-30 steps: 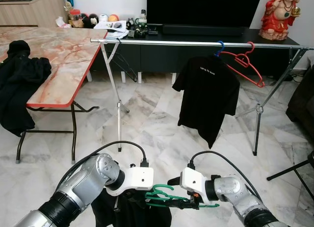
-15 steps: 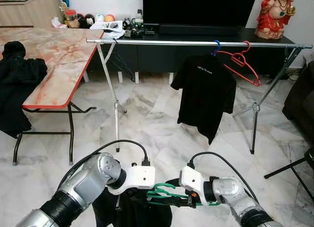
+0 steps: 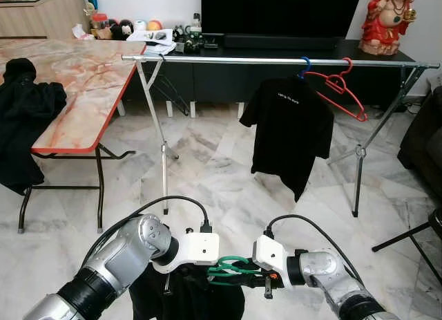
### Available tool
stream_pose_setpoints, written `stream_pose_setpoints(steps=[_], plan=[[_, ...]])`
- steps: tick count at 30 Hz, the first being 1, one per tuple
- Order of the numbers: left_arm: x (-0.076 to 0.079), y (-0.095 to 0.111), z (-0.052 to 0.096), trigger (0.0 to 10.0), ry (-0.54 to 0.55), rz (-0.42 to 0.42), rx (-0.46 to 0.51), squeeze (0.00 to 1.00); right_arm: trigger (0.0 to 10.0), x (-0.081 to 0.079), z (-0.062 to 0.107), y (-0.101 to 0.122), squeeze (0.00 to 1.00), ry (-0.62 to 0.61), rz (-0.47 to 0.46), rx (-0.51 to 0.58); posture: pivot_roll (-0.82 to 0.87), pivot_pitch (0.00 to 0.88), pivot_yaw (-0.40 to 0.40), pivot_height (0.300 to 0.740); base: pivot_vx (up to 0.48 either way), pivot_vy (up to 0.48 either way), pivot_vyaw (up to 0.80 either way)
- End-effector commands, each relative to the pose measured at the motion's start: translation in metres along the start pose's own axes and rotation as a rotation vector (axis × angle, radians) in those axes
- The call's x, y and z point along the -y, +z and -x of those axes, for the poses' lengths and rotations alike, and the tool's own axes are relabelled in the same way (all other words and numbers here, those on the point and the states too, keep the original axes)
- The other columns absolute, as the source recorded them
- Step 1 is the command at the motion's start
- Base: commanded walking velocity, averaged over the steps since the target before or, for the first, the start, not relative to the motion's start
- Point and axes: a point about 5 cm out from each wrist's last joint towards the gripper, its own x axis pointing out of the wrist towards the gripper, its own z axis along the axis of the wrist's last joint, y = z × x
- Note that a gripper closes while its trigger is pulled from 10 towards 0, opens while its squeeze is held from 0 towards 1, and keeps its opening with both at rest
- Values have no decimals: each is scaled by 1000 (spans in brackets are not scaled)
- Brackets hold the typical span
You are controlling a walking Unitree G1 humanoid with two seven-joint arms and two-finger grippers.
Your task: Hang hanger
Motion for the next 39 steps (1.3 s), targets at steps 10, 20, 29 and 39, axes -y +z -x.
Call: stream_pose_setpoints(steps=[10,20,29,39], plan=[[-2,5,3,10000,-3,-42,-6,0,0,7,5,3,0,-44,-15,13,15,69,-26,740,0,0,0],[-5,6,5,10000,2,-63,-1,0,0,7,7,0,0,-59,-25,9,15,68,-24,740,0,0,0],[-3,8,9,10000,-32,-51,29,1000,0,7,8,-4,0,-106,-30,-1,21,72,-22,740,0,0,0],[-9,13,18,10000,3,-38,90,1000,0,11,10,-11,0,-259,-53,3,23,76,-20,740,0,0,0]])
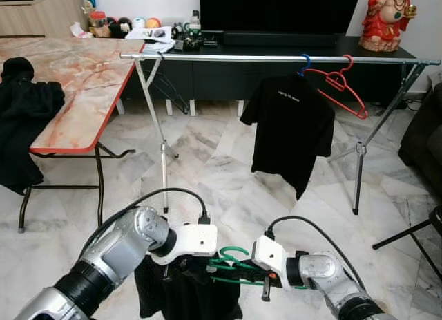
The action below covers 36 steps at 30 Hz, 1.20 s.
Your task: Hang hanger
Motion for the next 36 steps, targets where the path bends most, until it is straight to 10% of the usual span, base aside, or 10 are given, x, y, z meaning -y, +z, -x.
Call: stream_pose_setpoints(steps=[1,16,17,18,19,31,36], plan=[[1,7,4,10000,-26,-21,39,1000,0,10,10,-3,0,-135,-55,30,23,76,-20,740,0,0,0],[-18,14,23,10000,163,4,144,1000,0,17,8,-1,0,-313,-88,81,22,78,-19,740,0,0,0],[-23,14,23,10000,220,20,157,537,0,20,9,2,0,-339,-94,96,22,78,-19,740,0,0,0],[-26,13,23,10000,257,33,165,537,0,22,10,3,0,-355,-97,106,22,78,-19,740,0,0,0],[-30,10,23,10000,330,66,179,0,0,26,12,6,0,-389,-103,126,21,78,-21,740,0,0,0],[-37,-15,24,10000,771,288,269,0,0,51,32,26,0,-587,-140,286,25,65,-41,740,0,0,0],[-34,-16,16,10000,789,349,294,0,0,57,32,37,0,-609,-163,347,19,55,-43,740,0,0,0]])
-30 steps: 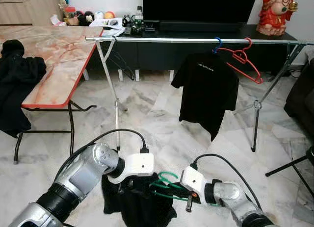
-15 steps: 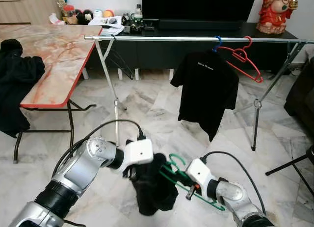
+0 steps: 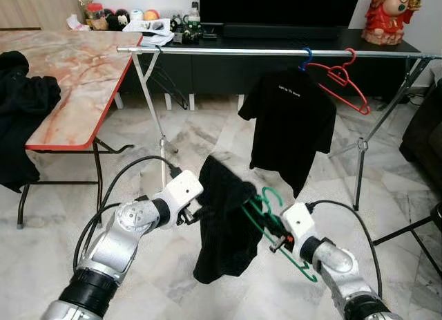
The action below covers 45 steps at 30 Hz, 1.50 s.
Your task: Hang hanger
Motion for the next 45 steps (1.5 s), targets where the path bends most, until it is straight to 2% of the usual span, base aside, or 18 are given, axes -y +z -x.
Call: stream_pose_setpoints(steps=[1,7,19,26,29,45], plan=[[9,-9,-1,10000,-22,28,-17,0,0,4,-9,24,0,-11,-1,107,19,52,-43,740,0,0,0],[18,-12,-8,10000,-16,72,1,0,0,-1,-14,31,0,12,8,138,17,44,-47,740,0,0,0],[22,-5,-22,10000,26,126,34,0,0,-6,-14,29,0,36,-4,146,12,49,-52,740,0,0,0],[9,-2,-29,10000,183,177,61,0,0,-7,-14,30,0,51,-14,149,10,55,-53,740,0,0,0],[7,-1,-30,10000,202,209,67,0,0,-9,-15,30,0,63,-17,152,14,57,-55,740,0,0,0],[15,0,-38,10000,204,245,80,0,0,-14,-15,31,0,123,-33,162,2,58,-64,740,0,0,0]])
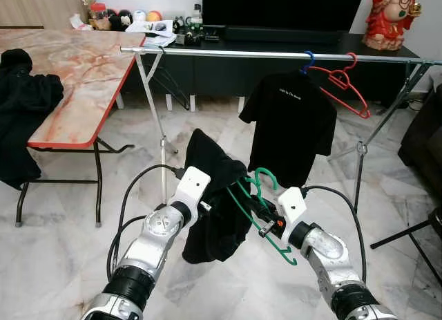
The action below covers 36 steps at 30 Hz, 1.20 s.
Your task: Hang hanger
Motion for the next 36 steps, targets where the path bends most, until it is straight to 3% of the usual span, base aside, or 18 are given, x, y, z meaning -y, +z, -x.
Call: stream_pose_setpoints(steps=[1,2,3,4,5,21,36], plan=[[-1,1,-2,10000,8,9,9,0,0,2,-1,11,0,4,8,57,2,58,-64,740,0,0,0],[-1,1,-2,7882,8,7,6,0,0,2,-1,11,0,13,8,55,0,58,-64,740,0,0,0],[-1,0,-2,4392,9,7,5,0,0,1,-1,10,0,15,8,54,0,57,-64,740,0,0,0],[-1,0,-2,4392,9,7,5,0,0,1,-1,10,0,16,9,54,0,57,-64,740,0,0,0],[-1,0,-2,0,10,8,4,0,0,1,-1,10,0,19,7,54,0,57,-64,740,0,0,0],[0,-1,-5,0,31,19,-2,0,0,0,1,11,0,51,-5,55,-4,55,-69,740,0,0,0],[-9,0,-4,0,96,33,10,0,0,-2,1,8,0,71,-9,43,-2,54,-67,740,0,0,0]])
